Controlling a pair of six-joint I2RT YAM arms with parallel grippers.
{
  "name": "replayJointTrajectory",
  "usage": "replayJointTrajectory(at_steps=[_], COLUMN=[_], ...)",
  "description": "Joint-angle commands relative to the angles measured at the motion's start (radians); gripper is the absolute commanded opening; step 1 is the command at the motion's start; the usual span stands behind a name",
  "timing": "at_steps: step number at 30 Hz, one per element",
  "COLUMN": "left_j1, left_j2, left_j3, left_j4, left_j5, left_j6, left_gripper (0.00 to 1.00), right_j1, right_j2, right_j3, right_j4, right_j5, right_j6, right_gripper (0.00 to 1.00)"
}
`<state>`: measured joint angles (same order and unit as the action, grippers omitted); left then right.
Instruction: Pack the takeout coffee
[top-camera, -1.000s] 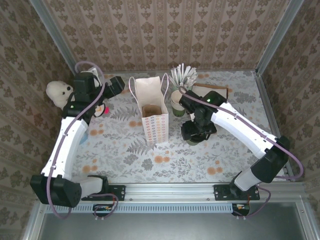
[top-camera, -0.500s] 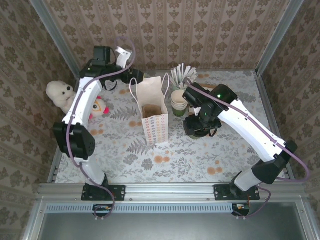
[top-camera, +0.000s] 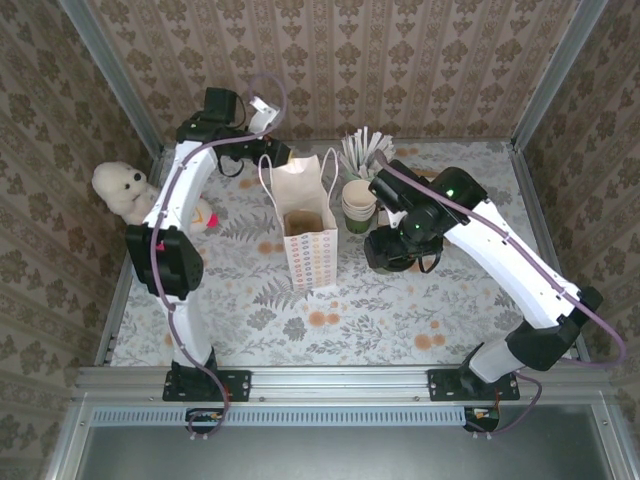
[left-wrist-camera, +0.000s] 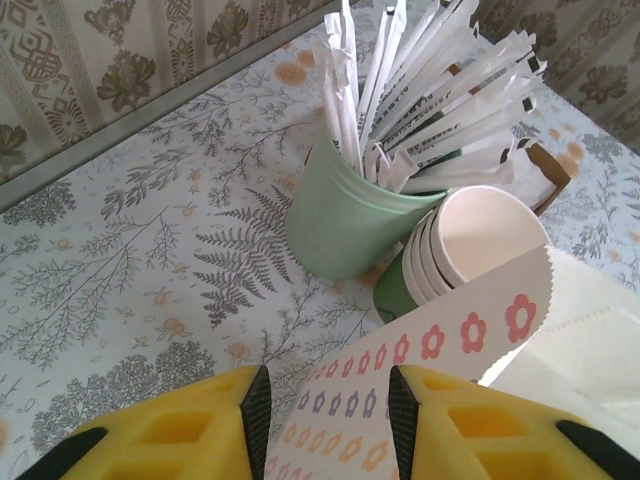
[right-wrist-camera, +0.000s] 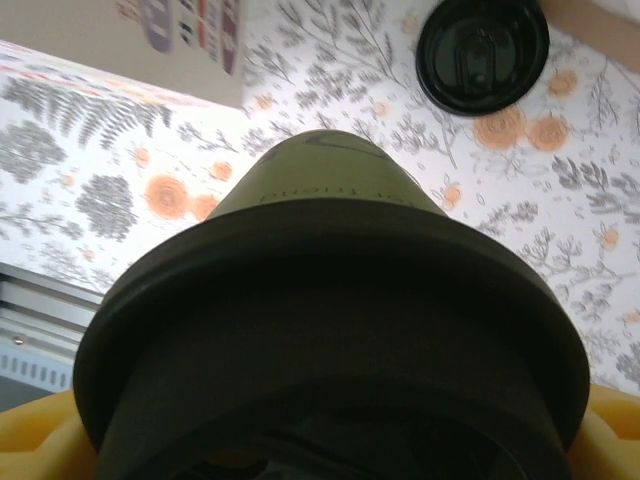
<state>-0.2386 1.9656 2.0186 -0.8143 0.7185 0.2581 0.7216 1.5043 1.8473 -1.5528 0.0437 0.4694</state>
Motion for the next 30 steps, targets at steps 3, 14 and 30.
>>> replayJointTrajectory(at_steps=[3, 14, 30], left_j1=[-0.033, -0.148, -0.151], left_j2=[-0.108, -0.251, -0.236], left_j3=[-0.109, -0.233, -0.198], left_j4=[0.067, 0.073, -0.04], left_j5=[-0.056, -0.338, -0.446], left_j6=[-0.161, -0.427, -0.478], left_gripper=[0.39, 0.41, 0.45], right_j1=[0.034, 0.114, 0.166], right_j2=[0.011, 0.107, 0.267], right_j3=[0.135, 0.414, 0.61], right_j4=[-0.048, -0.072, 0.023], right_j5=[-0.051, -0.137, -0.116], right_j6=[-0.023, -0.099, 0.048], right_gripper=[0.55, 0.53, 0.5])
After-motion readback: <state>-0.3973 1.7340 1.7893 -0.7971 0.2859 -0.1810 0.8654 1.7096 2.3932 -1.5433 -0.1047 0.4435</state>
